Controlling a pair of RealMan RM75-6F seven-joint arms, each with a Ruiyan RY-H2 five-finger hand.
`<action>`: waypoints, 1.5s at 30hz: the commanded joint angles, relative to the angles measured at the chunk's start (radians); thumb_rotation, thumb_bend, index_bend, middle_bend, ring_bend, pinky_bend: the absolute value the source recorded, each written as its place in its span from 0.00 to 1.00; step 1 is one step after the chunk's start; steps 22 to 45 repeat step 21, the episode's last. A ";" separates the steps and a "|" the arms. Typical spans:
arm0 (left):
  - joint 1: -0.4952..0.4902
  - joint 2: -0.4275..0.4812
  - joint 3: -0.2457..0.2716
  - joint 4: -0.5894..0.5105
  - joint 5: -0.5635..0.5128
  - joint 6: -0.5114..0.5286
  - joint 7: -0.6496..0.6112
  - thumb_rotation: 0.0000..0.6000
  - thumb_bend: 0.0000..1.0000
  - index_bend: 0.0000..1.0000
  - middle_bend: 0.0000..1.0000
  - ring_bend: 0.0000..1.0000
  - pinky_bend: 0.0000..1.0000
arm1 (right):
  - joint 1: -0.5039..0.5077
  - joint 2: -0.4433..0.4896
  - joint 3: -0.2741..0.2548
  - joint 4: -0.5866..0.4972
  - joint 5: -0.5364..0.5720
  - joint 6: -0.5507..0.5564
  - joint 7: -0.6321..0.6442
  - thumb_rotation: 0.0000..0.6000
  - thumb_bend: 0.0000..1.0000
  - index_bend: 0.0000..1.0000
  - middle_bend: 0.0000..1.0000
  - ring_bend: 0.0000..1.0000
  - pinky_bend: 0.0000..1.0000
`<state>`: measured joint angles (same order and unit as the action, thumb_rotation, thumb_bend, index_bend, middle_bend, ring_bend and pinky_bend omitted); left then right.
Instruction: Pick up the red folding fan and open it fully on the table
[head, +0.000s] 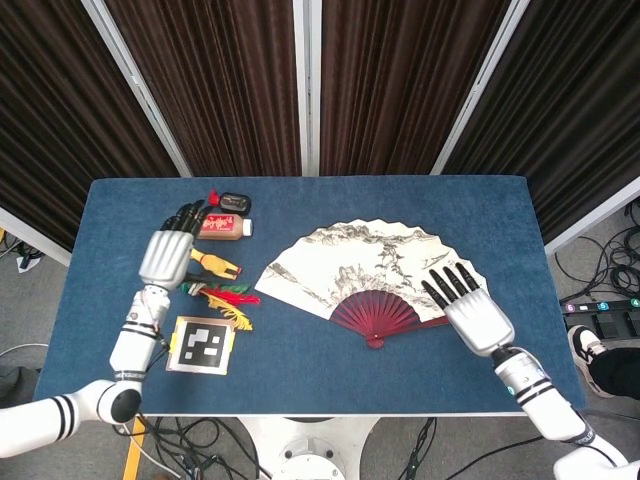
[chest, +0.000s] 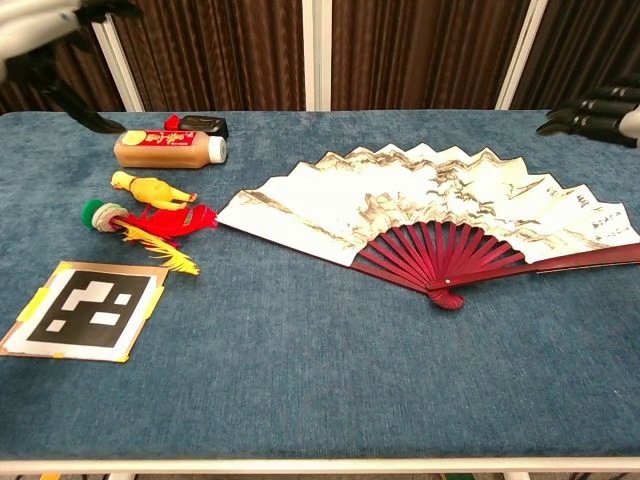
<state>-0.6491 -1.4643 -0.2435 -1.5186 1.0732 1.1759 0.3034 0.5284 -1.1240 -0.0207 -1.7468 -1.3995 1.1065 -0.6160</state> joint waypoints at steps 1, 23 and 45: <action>0.058 0.044 0.020 -0.009 0.040 0.068 -0.045 1.00 0.00 0.12 0.15 0.08 0.20 | -0.069 0.043 0.033 0.020 0.044 0.066 0.262 1.00 0.16 0.01 0.22 0.07 0.10; 0.458 0.217 0.253 -0.083 0.250 0.375 -0.247 1.00 0.00 0.16 0.15 0.08 0.19 | -0.367 0.107 -0.021 0.120 -0.039 0.341 0.691 1.00 0.08 0.00 0.07 0.00 0.00; 0.458 0.217 0.253 -0.083 0.250 0.375 -0.247 1.00 0.00 0.16 0.15 0.08 0.19 | -0.367 0.107 -0.021 0.120 -0.039 0.341 0.691 1.00 0.08 0.00 0.07 0.00 0.00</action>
